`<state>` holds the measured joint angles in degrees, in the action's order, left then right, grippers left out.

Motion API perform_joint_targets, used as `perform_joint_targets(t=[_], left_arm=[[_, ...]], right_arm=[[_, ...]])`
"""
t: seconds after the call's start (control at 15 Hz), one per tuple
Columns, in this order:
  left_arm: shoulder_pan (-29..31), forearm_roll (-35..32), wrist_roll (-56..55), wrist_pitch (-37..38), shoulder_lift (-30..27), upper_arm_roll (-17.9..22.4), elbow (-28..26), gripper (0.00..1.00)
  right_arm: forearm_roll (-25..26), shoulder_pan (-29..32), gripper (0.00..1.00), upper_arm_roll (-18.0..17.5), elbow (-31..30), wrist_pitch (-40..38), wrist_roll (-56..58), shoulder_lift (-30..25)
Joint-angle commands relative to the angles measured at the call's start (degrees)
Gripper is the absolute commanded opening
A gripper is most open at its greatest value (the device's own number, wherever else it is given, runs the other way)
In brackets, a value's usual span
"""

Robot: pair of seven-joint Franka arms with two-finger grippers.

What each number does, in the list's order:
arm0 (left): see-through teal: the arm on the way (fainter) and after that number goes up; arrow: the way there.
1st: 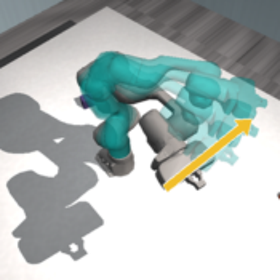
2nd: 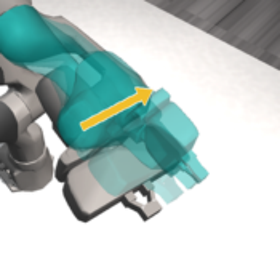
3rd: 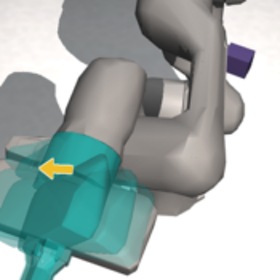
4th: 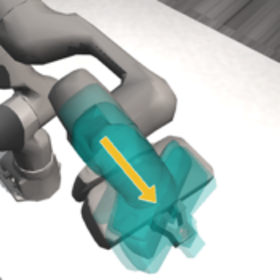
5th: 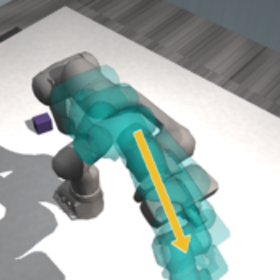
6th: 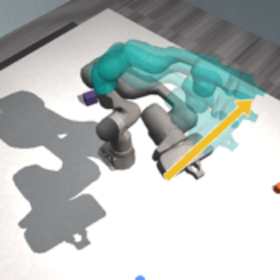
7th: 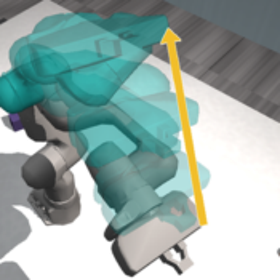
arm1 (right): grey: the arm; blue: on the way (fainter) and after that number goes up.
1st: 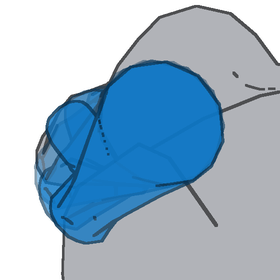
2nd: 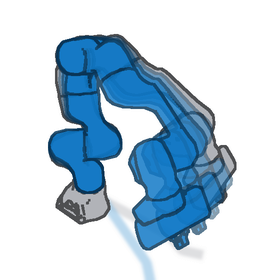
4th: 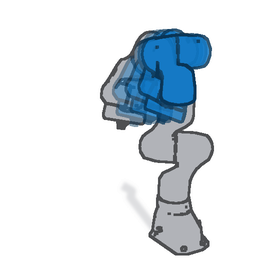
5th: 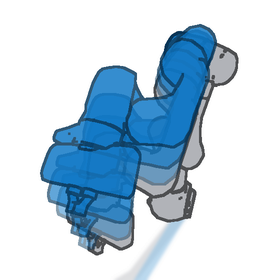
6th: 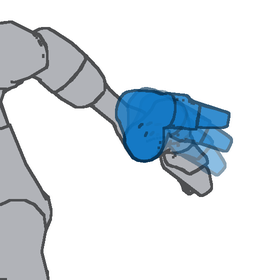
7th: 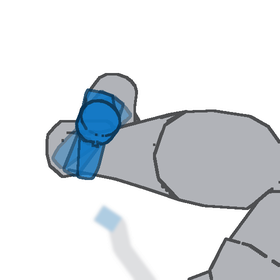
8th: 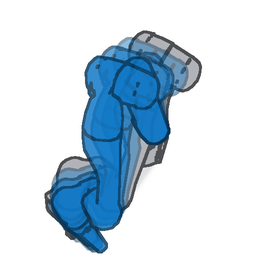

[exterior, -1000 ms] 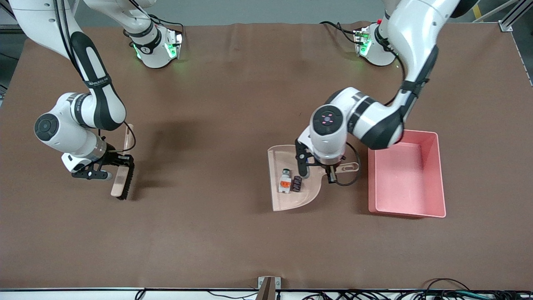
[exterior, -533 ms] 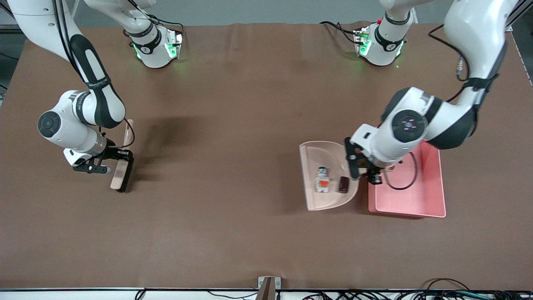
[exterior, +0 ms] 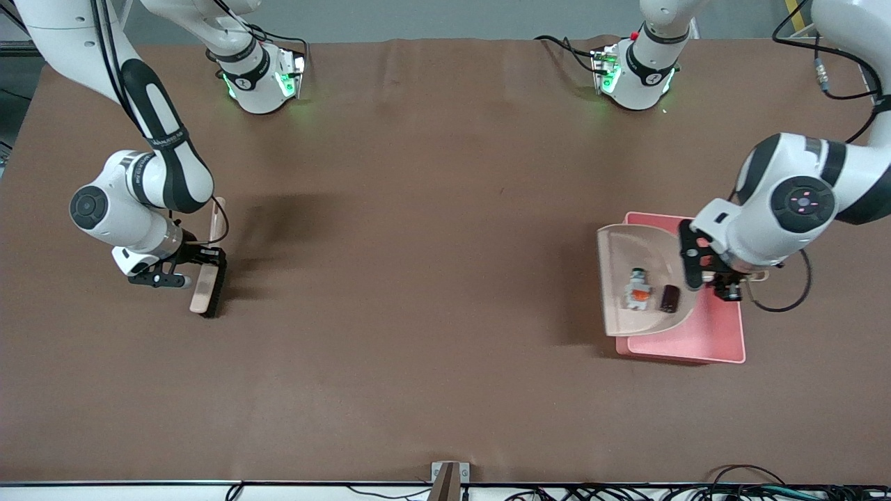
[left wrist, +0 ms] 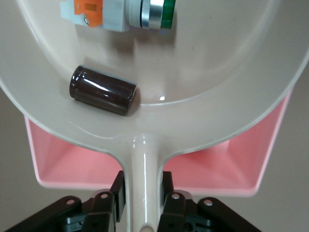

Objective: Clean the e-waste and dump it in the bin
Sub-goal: 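Lift the dustpan over the pink bin and tip it with the left gripper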

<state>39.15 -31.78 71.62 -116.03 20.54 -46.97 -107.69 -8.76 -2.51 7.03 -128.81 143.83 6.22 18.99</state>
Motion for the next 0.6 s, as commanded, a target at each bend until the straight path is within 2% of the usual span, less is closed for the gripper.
perform_joint_targets(t=[0.0,0.2,0.33,0.4,0.53], left_arm=[[4.7,-1.2,5.5,-0.3,-5.6,-0.6,-3.6,0.00],[5.3,-7.2,1.5,0.5,-6.2,-0.8,-4.6,0.00],[5.0,-14.8,-5.8,4.7,-5.3,-1.8,-4.6,0.00],[4.2,-16.4,-9.0,6.7,-5.1,-2.4,-4.8,0.00],[0.7,-20.7,-14.8,11.1,-4.2,-2.6,-4.9,0.00]], right_arm=[[1.0,1.0,0.18,-0.8,-1.1,1.0,0.5,-0.2],[1.0,0.9,0.35,-0.8,-0.9,0.9,0.5,-0.2],[1.0,0.9,0.48,-0.8,-0.5,0.3,0.5,-0.3],[1.0,0.8,0.48,-0.8,-0.2,0.2,0.5,-0.3],[1.0,0.8,0.58,-0.8,0.4,0.2,0.4,-0.4]])
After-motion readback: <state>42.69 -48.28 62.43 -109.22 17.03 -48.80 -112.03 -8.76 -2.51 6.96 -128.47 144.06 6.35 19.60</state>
